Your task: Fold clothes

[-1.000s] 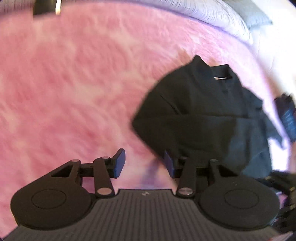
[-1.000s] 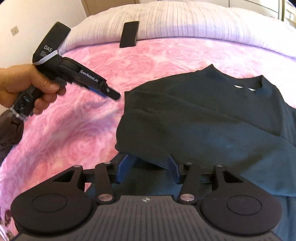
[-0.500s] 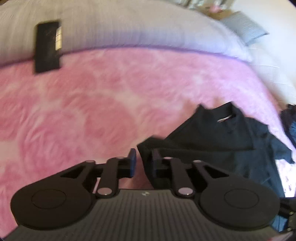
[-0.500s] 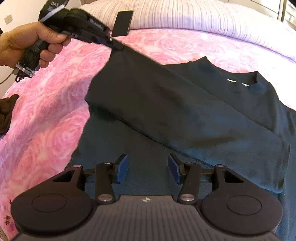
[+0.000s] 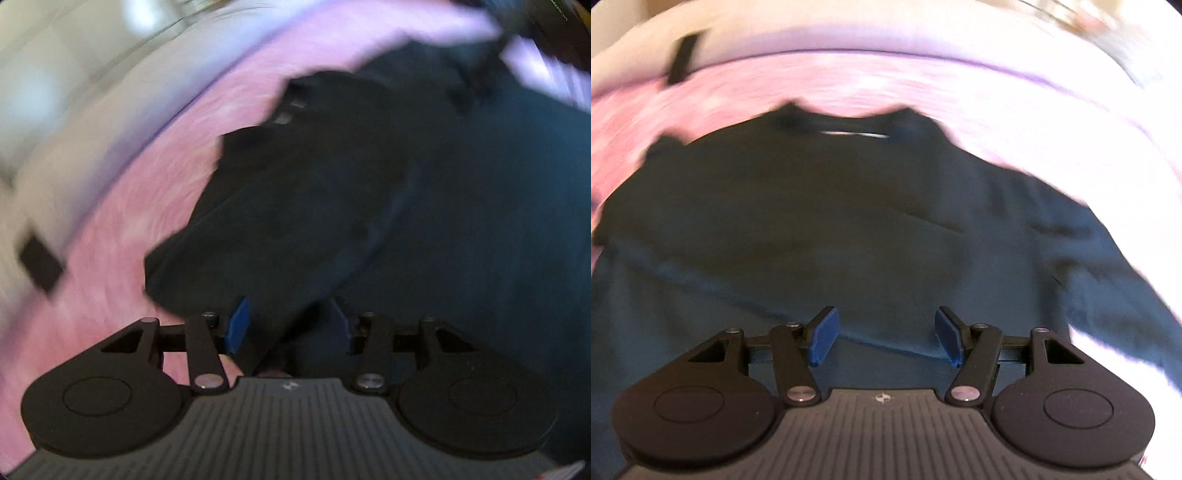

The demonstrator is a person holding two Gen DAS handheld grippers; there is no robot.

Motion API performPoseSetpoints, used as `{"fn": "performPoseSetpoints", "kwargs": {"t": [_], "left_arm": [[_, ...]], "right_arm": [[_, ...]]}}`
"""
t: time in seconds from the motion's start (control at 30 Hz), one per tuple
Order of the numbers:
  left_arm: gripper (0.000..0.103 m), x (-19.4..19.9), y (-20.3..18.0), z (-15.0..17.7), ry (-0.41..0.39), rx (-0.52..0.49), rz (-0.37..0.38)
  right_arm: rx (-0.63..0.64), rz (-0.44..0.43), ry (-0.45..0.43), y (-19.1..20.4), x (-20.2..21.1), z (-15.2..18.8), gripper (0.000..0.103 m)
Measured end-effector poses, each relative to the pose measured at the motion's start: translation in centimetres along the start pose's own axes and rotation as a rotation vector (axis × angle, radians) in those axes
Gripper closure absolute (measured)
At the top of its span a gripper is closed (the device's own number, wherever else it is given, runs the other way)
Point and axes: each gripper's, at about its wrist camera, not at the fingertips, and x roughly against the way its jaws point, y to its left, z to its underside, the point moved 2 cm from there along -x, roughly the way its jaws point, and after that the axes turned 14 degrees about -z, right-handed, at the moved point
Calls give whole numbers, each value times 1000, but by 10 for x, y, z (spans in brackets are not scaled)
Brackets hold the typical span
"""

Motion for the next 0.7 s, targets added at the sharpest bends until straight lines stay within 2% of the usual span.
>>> {"fn": "performPoseSetpoints", "kwargs": {"t": [0.03, 0.07, 0.1, 0.17, 0.27, 0.3, 0.33, 0.37, 0.47, 0.53, 0.57, 0.63, 0.7], "left_arm": [[61, -5, -7, 1, 3, -37, -4], [67, -10, -13, 3, 6, -68, -7], [80, -14, -14, 3, 10, -75, -5], [96, -17, -15, 4, 17, -102, -17], [98, -18, -7, 4, 49, -79, -2], [99, -17, -6, 2, 55, -77, -6], [99, -16, -5, -1, 61, -75, -10], [99, -14, -4, -4, 63, -71, -16], [100, 3, 5, -22, 17, -44, -56], [100, 6, 0, -29, 21, -35, -29], [100, 5, -3, -31, 30, -33, -13], [96, -8, -16, -25, 100, -46, 36], [95, -9, -21, -19, 117, -69, 37]], "right_arm": [[-50, 2, -15, -13, -1, 0, 42], [-83, 5, -35, -24, -2, -1, 42], [-102, 0, -61, -33, -4, -4, 42], [-129, -30, -123, -49, -8, -10, 42], [-198, -80, -178, -70, -25, -19, 42], [-233, -109, -180, -77, -32, -21, 54], [-264, -141, -170, -82, -38, -23, 71], [-282, -150, -161, -85, -40, -25, 98], [-207, -114, -206, -82, -17, -39, 103], [-142, -44, -262, -83, 4, -46, 103], [-142, -16, -271, -89, 7, -46, 103], [-175, 15, -261, -106, 4, -45, 103], [-159, 14, -244, -105, 0, -42, 97]]}}
